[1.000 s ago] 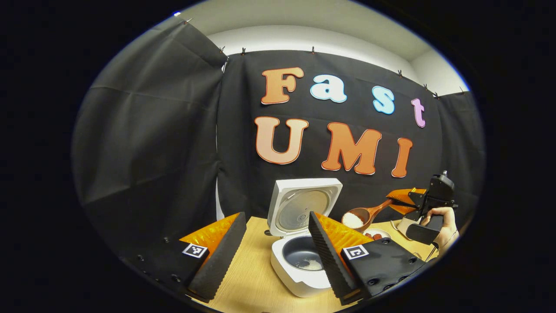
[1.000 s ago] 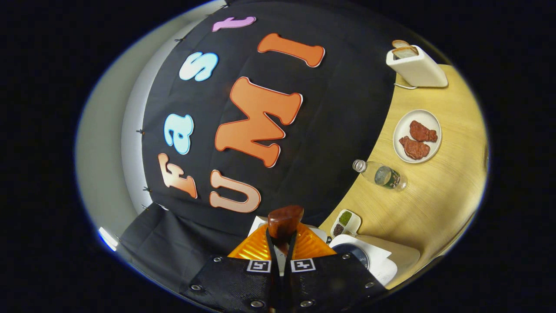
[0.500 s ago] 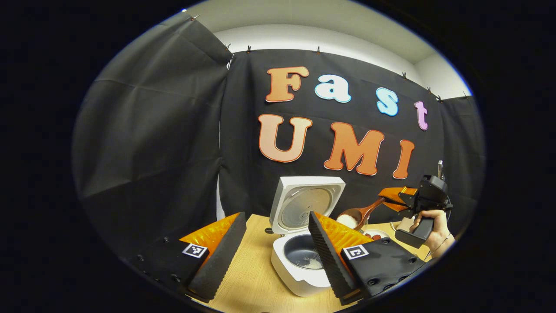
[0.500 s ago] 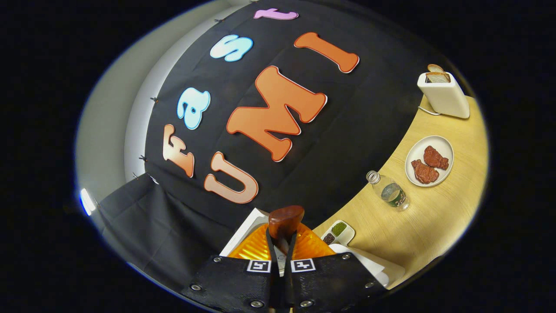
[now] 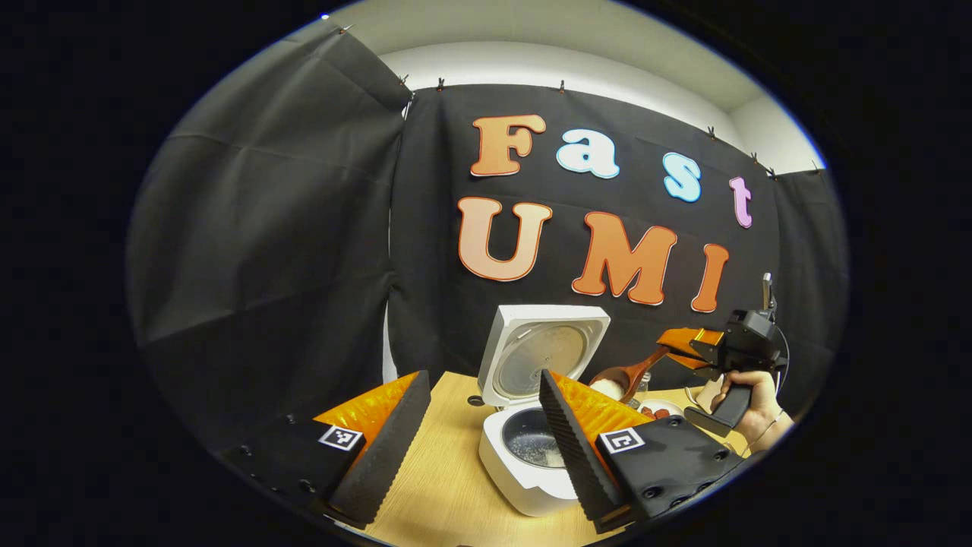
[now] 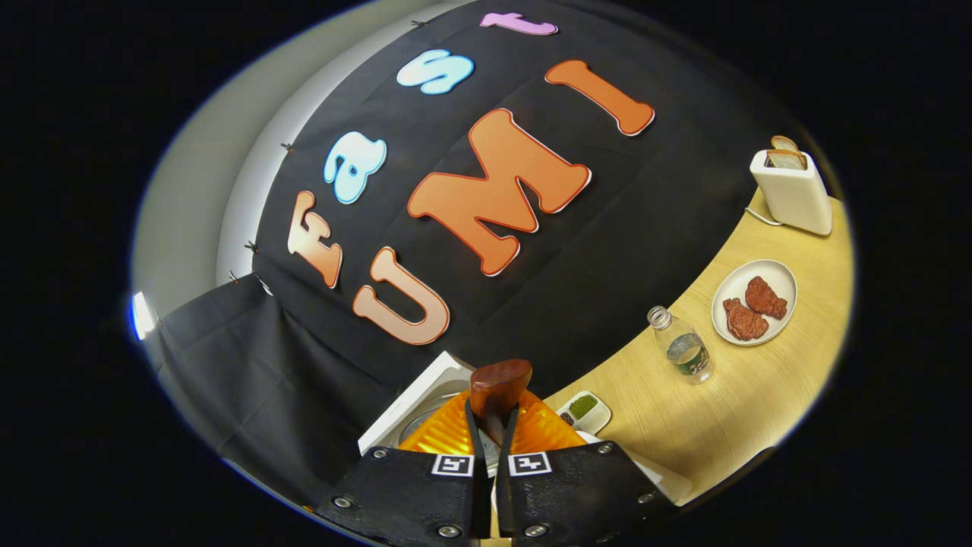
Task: Close the left gripper, press the button to open the rice cooker; take a wooden spoon from the chopstick holder with the right hand, scoop a spoonful of rice and pour it into the rice cooker, then put the wooden spoon back into the chopstick holder.
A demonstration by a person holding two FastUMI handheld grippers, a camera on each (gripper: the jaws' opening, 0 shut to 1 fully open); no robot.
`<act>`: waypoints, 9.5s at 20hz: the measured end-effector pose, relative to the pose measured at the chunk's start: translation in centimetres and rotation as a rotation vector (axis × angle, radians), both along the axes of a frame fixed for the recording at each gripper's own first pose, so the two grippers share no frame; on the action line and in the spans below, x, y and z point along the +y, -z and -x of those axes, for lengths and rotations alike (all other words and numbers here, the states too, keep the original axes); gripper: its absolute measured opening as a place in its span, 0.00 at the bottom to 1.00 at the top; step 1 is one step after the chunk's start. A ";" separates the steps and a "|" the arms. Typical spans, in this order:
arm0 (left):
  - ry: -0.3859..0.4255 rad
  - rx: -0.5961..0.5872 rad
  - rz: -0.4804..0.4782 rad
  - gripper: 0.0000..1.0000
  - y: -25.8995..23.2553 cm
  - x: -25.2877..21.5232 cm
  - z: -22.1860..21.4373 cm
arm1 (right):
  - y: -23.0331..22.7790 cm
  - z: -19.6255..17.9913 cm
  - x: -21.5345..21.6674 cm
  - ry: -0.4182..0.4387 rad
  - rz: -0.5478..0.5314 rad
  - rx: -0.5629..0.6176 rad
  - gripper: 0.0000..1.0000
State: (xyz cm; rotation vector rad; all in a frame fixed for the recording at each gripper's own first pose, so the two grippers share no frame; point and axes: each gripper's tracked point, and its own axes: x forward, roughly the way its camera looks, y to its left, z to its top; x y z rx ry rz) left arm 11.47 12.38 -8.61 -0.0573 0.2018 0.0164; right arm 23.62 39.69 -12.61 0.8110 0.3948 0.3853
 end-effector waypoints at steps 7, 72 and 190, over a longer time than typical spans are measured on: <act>-0.002 0.005 -0.004 0.98 0.3 0.2 0.2 | 0.0 0.1 0.8 -0.007 0.056 -0.041 0.02; -0.011 -0.012 0.016 0.98 -0.5 0.0 4.0 | -5.1 7.7 1.8 -0.292 0.604 -0.601 0.02; 0.004 0.330 -0.161 1.00 23.2 -18.0 -8.9 | 5.2 16.5 -45.1 0.230 0.884 -0.086 0.95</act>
